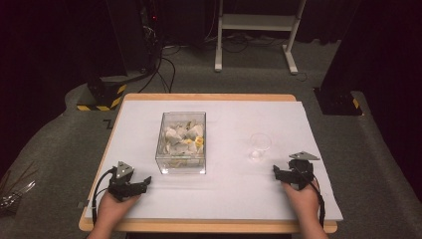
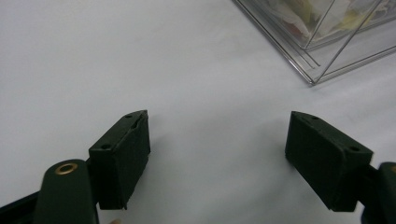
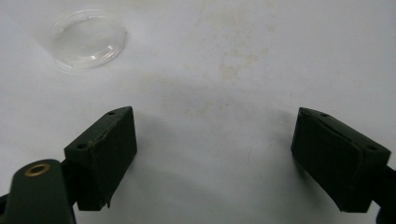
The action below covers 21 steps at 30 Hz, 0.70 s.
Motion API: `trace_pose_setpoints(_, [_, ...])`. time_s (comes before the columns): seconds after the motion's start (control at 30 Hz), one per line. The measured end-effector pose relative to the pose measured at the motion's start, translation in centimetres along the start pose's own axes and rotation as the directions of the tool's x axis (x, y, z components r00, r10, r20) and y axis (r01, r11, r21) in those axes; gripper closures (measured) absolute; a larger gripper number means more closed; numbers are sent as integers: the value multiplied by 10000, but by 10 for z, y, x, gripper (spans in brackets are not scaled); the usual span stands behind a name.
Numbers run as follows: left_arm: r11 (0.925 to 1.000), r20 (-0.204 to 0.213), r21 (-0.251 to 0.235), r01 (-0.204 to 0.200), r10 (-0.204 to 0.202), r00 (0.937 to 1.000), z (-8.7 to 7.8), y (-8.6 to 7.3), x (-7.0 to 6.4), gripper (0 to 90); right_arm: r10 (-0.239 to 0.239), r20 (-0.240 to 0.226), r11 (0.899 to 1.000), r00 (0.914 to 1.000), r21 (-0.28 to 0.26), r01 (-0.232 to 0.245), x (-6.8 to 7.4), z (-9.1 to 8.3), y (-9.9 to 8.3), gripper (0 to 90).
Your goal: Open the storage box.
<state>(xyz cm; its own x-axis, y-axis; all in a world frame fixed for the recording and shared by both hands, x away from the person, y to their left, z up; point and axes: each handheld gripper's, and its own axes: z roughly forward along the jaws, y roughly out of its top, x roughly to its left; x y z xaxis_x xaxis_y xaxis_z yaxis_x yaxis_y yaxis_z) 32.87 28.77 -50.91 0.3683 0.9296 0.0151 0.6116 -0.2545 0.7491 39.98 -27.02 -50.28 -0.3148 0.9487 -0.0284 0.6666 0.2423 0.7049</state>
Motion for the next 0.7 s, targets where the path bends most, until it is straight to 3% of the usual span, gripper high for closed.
trace_pose_setpoints(0.7, [10000,0,7,47,-47,10000,0,0,0,230,-13,13,10000,10000,17,13,0,0,0,143])
